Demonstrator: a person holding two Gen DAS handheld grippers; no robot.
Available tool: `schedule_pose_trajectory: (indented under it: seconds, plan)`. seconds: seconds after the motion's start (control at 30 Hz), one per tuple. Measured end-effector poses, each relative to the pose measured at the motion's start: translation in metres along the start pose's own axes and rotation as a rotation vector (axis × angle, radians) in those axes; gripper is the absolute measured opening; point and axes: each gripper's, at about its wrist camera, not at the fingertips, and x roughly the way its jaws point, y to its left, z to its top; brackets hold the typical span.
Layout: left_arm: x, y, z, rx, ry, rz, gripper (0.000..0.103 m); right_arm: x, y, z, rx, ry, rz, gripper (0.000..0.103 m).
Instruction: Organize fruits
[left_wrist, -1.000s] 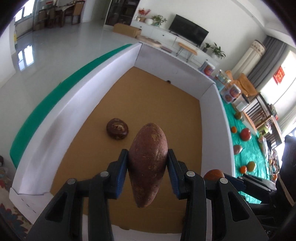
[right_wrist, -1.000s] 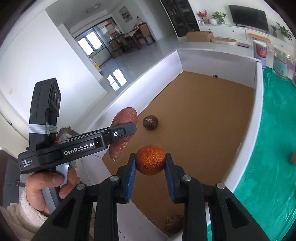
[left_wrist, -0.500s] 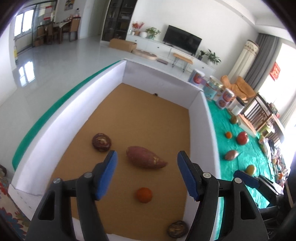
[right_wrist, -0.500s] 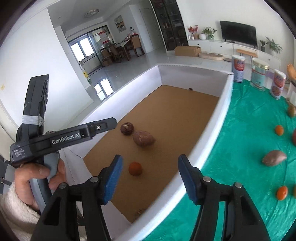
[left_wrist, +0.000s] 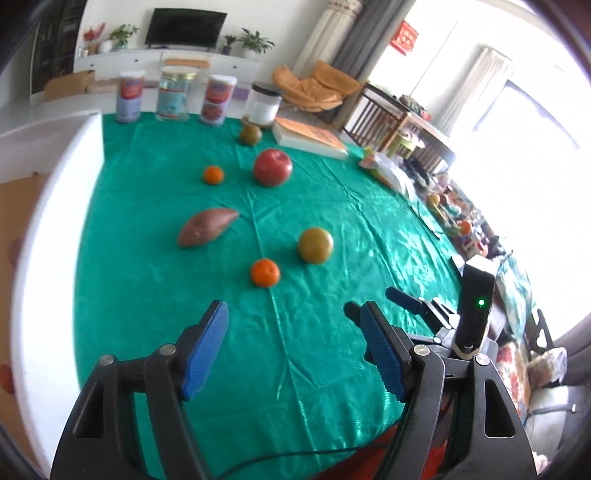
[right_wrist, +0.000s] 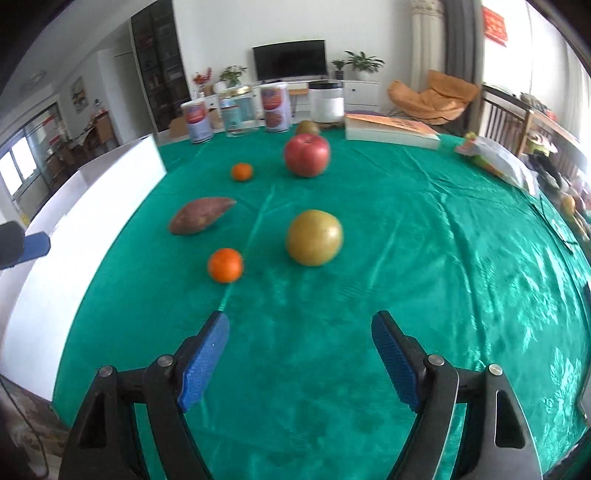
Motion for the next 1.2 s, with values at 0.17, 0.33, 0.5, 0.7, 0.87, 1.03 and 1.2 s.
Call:
schedule_pose_trajectory:
  seconds: [0.17, 0.33, 0.5, 0.7, 0.87, 1.03, 1.2]
  plan:
    - [0.062, -0.005, -0.010, 0.020, 0.004, 0.111, 0.076, 0.015, -0.041, 0.003, 0.156, 0.053, -0.002, 0.080]
    - [0.099, 0.021, -0.014, 0.031, -0.008, 0.254, 0.076, 0.034, -0.050, 0.024, 0.049, 0.052, -0.105, 0.084]
    - [0.110, 0.031, -0.016, 0.068, -0.032, 0.320, 0.076, 0.049, -0.067, 0.034, 0.057, 0.031, -0.156, 0.084]
    - [0.119, 0.029, -0.013, 0.100, -0.024, 0.351, 0.083, 0.079, -0.096, 0.042, 0.080, 0.072, -0.196, 0.087]
    - [0.125, 0.024, -0.012, 0.132, -0.003, 0.390, 0.088, 0.095, -0.109, 0.055, 0.113, 0.081, -0.215, 0.103]
    - [0.125, 0.024, -0.012, 0.134, -0.002, 0.398, 0.090, 0.104, -0.110, 0.065, 0.112, 0.085, -0.218, 0.103]
    - [0.125, 0.024, -0.012, 0.133, -0.001, 0.402, 0.091, 0.104, -0.110, 0.064, 0.114, 0.083, -0.217, 0.103]
